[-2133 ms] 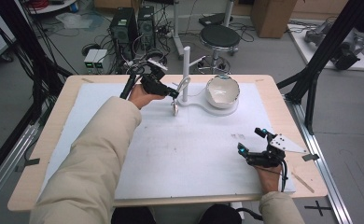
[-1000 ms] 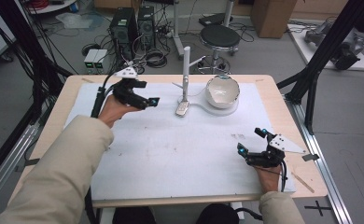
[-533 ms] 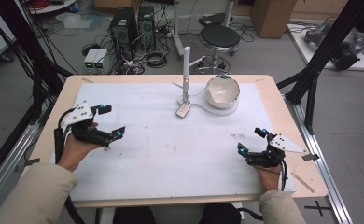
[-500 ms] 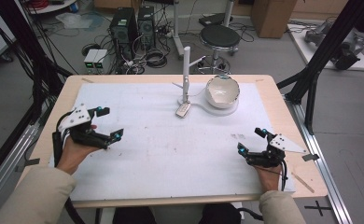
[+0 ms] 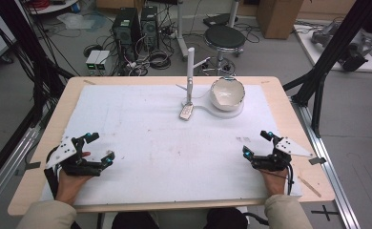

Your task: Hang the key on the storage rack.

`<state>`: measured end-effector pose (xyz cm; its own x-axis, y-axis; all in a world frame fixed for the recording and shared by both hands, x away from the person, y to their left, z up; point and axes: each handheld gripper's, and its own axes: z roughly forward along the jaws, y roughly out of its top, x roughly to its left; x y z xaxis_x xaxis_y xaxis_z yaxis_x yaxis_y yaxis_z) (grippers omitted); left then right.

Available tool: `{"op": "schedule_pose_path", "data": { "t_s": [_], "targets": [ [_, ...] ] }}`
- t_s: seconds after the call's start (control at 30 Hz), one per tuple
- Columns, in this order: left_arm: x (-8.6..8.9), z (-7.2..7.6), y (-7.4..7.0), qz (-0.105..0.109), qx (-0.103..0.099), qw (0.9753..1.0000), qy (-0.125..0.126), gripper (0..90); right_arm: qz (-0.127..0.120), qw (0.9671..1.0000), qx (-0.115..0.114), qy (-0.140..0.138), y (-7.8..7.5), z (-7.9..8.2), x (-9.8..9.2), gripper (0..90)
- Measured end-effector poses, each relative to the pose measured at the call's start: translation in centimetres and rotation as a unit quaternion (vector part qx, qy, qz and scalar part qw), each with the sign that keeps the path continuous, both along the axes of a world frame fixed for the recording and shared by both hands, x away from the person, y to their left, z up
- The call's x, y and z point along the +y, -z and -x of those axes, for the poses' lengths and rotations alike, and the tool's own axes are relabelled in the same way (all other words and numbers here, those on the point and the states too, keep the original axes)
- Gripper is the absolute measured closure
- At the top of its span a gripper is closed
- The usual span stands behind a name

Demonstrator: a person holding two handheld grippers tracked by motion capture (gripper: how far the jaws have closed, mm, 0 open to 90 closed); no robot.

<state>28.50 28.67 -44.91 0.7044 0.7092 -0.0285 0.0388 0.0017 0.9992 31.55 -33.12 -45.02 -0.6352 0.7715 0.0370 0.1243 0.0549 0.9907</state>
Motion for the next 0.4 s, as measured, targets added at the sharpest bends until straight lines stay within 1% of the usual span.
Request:
{"op": "schedule_pose_path", "data": {
  "t_s": [0.03,0.07,0.1,0.17,0.2,0.3,0.33,0.4],
  "targets": [
    [0.07,0.09,0.29,0.008,-0.001,0.9999,-0.009,1.7,0.0,1.0,-0.001,0.001,0.0,0.0,0.01,0.6],
    [0.16,0.2,0.28,0.012,-0.008,0.9998,-0.014,1.7,0.0,1.0,0.001,0.0,0.01,0.03,0.02,0.6],
    [0.2,0.21,0.33,0.013,-0.01,0.9998,-0.014,1.7,0.001,1.0,0.001,0.0,0.01,0.04,0.02,0.6],
    [0.08,0.18,0.31,0.006,-0.009,0.9998,-0.014,1.7,0.0,1.0,0.003,0.0,0.0,0.06,0.03,0.6],
    [0.0,0.22,0.31,-0.001,-0.01,0.9999,-0.013,1.7,0.001,1.0,0.0,0.0,0.01,-0.01,0.01,0.6],
    [-0.03,0.35,0.38,0.002,-0.017,0.9997,-0.017,1.7,0.002,1.0,0.002,0.0,0.01,0.05,0.05,0.6],
    [0.02,0.34,0.4,0.006,-0.014,0.9997,-0.017,1.7,0.002,1.0,0.002,0.001,0.0,0.06,0.05,0.6],
    [-0.02,0.35,0.39,0.005,-0.014,0.9997,-0.02,1.7,0.004,1.0,-0.001,0.001,0.0,0.03,0.07,0.6]
  ]
}}
